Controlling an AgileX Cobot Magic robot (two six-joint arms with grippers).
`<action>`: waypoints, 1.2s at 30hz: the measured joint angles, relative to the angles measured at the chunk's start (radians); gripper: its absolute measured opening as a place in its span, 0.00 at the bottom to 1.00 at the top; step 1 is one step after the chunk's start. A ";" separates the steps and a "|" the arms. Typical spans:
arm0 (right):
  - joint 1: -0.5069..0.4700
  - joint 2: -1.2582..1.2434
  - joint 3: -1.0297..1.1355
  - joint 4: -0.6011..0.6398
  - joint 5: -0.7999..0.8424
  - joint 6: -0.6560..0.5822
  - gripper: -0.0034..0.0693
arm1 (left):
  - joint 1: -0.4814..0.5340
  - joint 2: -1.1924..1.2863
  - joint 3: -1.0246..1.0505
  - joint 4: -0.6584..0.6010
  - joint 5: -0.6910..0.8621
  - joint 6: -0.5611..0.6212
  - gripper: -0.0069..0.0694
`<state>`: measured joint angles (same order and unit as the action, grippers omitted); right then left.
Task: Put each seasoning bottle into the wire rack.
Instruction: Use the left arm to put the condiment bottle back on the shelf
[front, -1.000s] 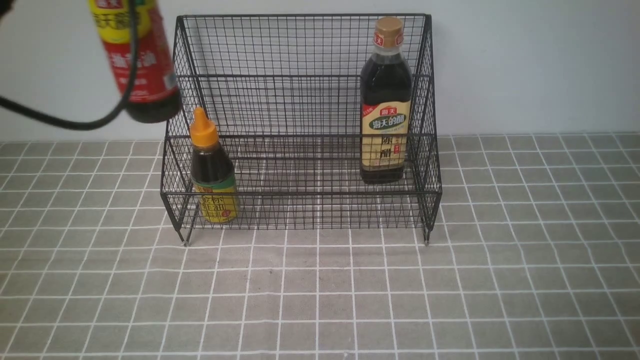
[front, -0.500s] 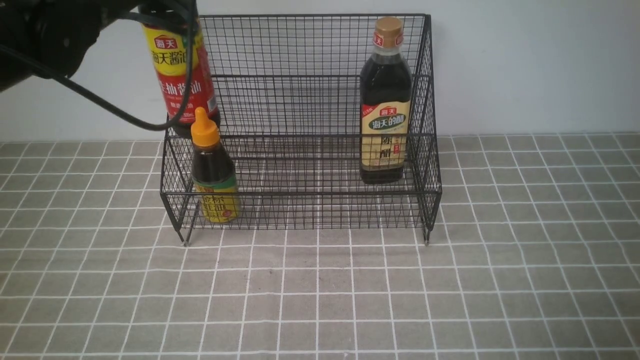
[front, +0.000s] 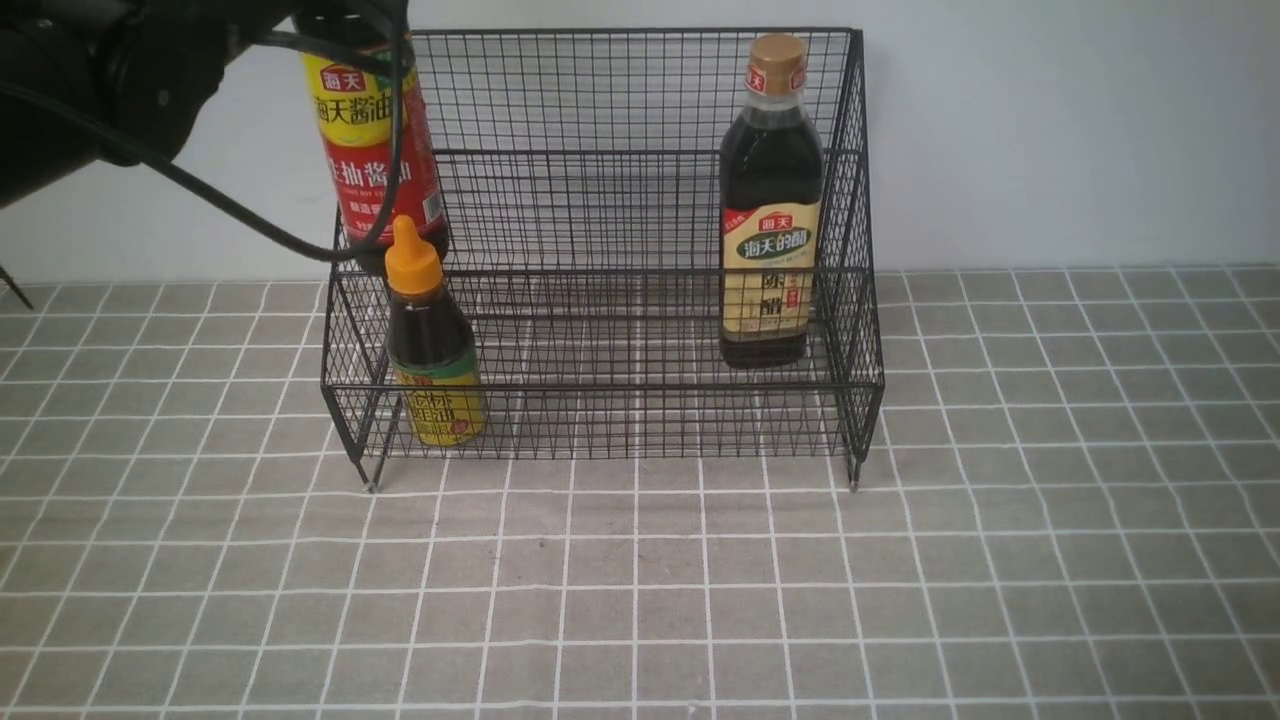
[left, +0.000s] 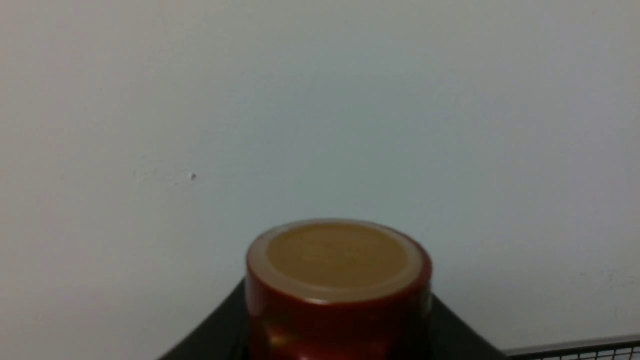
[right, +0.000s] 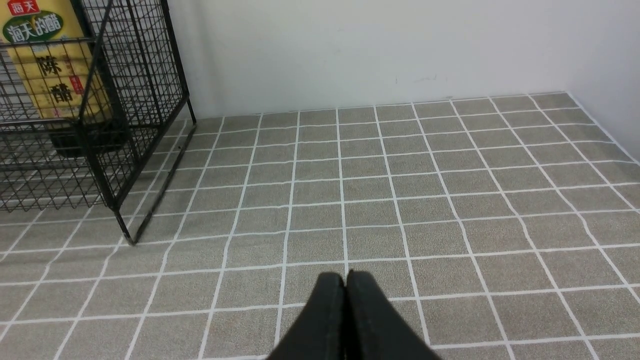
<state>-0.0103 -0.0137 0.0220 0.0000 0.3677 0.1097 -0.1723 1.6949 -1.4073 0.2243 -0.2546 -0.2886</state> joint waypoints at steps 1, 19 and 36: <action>0.000 0.000 0.000 0.000 0.000 0.000 0.03 | 0.000 0.002 0.001 0.000 -0.011 0.003 0.43; 0.000 0.000 0.000 0.000 0.000 0.000 0.03 | 0.000 0.029 0.020 0.003 0.210 0.011 0.43; 0.000 0.000 0.000 0.000 0.000 0.000 0.03 | -0.001 0.080 0.025 -0.005 0.296 0.003 0.48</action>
<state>-0.0103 -0.0137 0.0220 0.0000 0.3677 0.1097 -0.1733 1.7751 -1.3825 0.2197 0.0411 -0.2853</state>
